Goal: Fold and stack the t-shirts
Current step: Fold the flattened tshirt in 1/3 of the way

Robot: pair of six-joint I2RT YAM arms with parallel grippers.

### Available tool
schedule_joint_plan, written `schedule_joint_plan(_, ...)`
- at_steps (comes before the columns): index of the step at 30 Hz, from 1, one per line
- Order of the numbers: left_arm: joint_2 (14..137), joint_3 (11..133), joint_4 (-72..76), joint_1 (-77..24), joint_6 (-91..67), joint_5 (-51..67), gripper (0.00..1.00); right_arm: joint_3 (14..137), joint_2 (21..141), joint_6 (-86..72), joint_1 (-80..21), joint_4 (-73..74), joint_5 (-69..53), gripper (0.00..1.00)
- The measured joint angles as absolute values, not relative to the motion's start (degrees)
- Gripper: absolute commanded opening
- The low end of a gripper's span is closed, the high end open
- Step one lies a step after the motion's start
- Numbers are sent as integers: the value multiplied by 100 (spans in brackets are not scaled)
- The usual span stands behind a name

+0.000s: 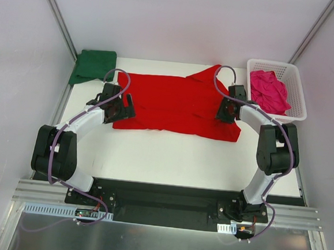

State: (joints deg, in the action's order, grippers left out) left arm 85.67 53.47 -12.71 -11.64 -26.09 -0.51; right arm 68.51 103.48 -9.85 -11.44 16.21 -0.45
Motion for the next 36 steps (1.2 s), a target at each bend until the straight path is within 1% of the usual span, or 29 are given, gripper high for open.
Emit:
schedule_joint_plan(9, 8567, 5347, -1271, -1164, -2609, -51, 99, 6875, 10381, -982, -1114, 1625, -47, 36)
schedule_joint_plan(17, 8567, 5347, -1271, -1164, -2606, -54, 99, 6879, 10401, -980, -1083, 1625, -47, 33)
schedule_joint_plan(23, 8567, 5347, -1271, -1164, -2602, -54, 99, 6879, 10466, -978, -1079, 1625, -51, 28)
schedule_joint_plan(26, 8567, 5347, -1273, -1164, -2602, -56, 99, 6879, 10481, -974, -1079, 1627, -51, 23)
schedule_joint_plan(29, 8567, 5347, -1271, -1157, -2602, -56, 99, 6879, 10486, -961, -1074, 1627, -51, 16)
schedule_joint_plan(30, 8567, 5347, -1273, -1157, -2600, -56, 99, 6879, 10490, -956, -1072, 1629, -51, 10)
schedule_joint_plan(33, 8567, 5347, -1273, -1155, -2600, -58, 99, 6890, 10501, -939, -1070, 1625, -56, 3)
schedule_joint_plan(36, 8567, 5347, -1271, -1155, -2600, -58, 99, 6925, 10519, -937, -1070, 1634, -60, 1)
